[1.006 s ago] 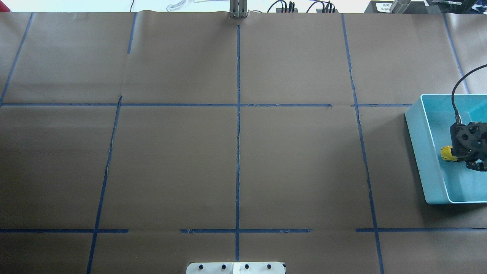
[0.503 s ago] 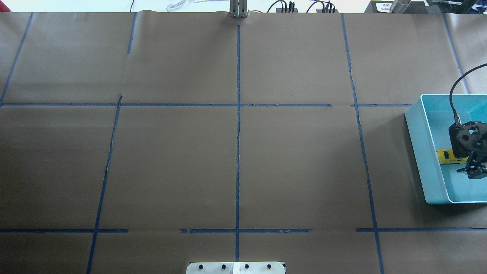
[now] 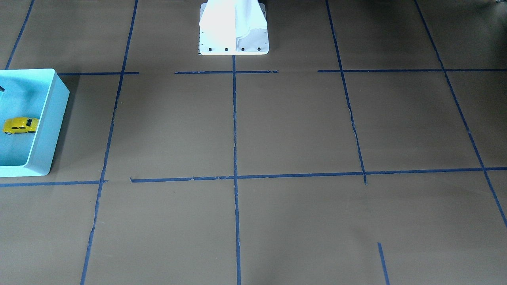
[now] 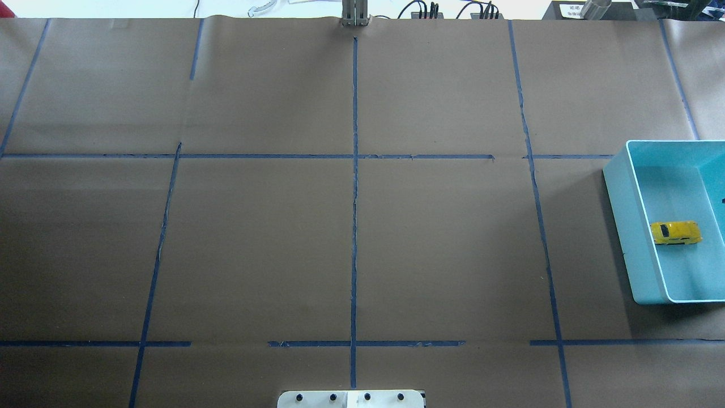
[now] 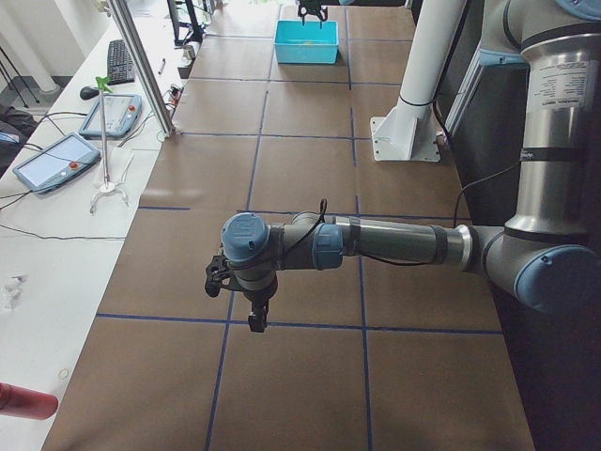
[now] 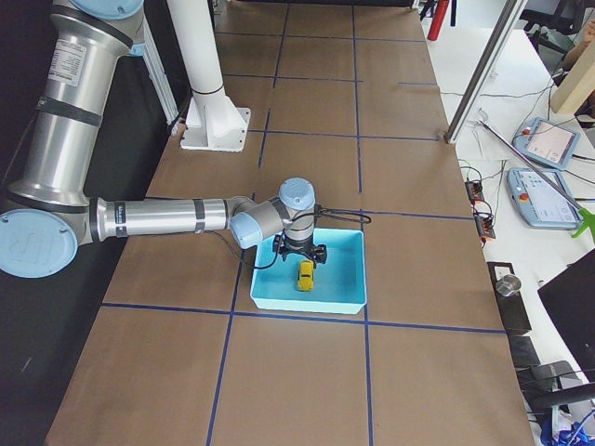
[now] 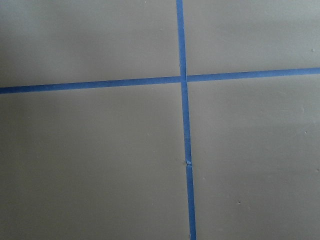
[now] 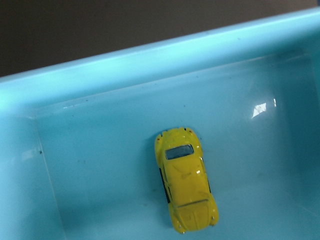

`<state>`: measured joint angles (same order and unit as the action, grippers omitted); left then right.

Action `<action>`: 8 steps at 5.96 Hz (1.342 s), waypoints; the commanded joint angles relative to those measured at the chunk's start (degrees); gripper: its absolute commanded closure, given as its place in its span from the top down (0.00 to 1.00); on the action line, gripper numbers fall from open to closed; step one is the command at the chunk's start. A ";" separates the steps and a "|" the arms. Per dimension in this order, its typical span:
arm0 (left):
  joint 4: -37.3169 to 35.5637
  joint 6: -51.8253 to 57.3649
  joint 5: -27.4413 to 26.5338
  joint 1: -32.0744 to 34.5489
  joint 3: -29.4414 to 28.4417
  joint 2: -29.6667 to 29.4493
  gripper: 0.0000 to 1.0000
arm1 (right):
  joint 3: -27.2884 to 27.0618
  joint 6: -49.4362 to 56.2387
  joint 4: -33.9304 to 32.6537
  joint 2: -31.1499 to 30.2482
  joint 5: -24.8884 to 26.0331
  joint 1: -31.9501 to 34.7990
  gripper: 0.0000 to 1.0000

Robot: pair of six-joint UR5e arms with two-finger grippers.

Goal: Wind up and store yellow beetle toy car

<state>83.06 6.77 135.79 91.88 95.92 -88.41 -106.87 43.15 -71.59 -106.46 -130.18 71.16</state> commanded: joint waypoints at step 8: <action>0.09 0.17 0.00 0.06 0.15 1.49 1.00 | 2.97 -45.95 -28.98 4.67 -1.86 21.39 1.00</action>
<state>83.12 6.86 135.87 91.91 96.06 -87.12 -105.04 -1.32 -102.33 -102.86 -134.42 92.60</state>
